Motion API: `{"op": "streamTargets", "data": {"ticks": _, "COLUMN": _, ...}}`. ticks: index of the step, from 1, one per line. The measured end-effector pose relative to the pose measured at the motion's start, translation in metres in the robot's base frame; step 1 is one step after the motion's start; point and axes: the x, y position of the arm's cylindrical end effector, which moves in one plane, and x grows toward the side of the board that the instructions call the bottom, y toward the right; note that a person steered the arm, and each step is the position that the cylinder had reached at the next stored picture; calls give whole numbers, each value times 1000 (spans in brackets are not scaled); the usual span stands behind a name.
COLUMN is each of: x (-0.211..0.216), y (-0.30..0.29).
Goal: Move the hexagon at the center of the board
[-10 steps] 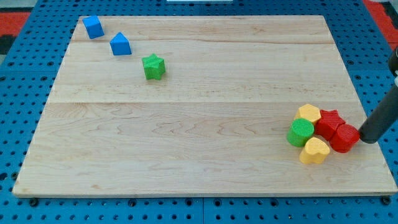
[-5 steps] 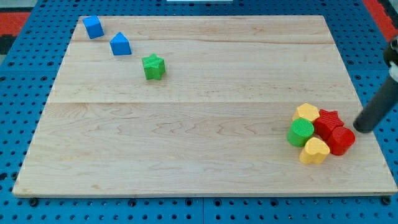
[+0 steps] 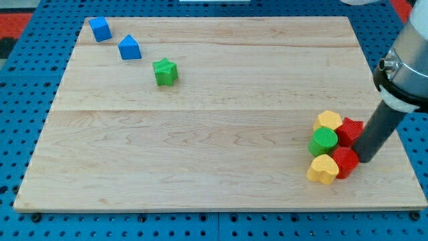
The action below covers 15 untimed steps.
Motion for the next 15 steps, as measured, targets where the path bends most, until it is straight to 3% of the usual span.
{"op": "streamTargets", "data": {"ticks": 2, "x": -31, "y": 54}}
{"op": "streamTargets", "data": {"ticks": 4, "x": -42, "y": -101}}
{"op": "streamTargets", "data": {"ticks": 5, "x": -45, "y": -110}}
{"op": "streamTargets", "data": {"ticks": 6, "x": -44, "y": -24}}
{"op": "streamTargets", "data": {"ticks": 7, "x": -80, "y": -38}}
{"op": "streamTargets", "data": {"ticks": 8, "x": -100, "y": -154}}
{"op": "streamTargets", "data": {"ticks": 9, "x": -106, "y": -231}}
{"op": "streamTargets", "data": {"ticks": 10, "x": -96, "y": -183}}
{"op": "streamTargets", "data": {"ticks": 11, "x": -44, "y": -200}}
{"op": "streamTargets", "data": {"ticks": 12, "x": -32, "y": -250}}
{"op": "streamTargets", "data": {"ticks": 14, "x": -78, "y": -256}}
{"op": "streamTargets", "data": {"ticks": 15, "x": -84, "y": -292}}
